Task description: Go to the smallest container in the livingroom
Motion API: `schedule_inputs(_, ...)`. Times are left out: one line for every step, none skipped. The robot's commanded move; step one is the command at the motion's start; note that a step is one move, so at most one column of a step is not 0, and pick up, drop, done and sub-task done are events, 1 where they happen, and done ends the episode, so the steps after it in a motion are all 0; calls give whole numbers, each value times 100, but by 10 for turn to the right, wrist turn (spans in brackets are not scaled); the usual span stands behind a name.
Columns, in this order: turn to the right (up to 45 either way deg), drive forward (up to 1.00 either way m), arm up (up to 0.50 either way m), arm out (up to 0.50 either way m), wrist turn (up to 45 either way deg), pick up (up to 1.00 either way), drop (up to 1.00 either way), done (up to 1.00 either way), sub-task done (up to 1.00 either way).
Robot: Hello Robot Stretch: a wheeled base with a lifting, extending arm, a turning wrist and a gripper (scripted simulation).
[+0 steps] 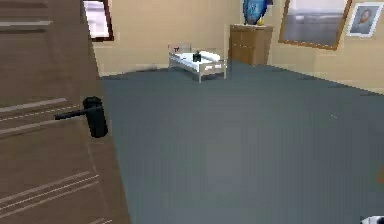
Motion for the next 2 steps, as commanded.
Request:
schedule_inputs(-450,0,0,0,0,0,0,0,0)
schedule_inputs(-90,0,0,0,0,0,0,0,0)
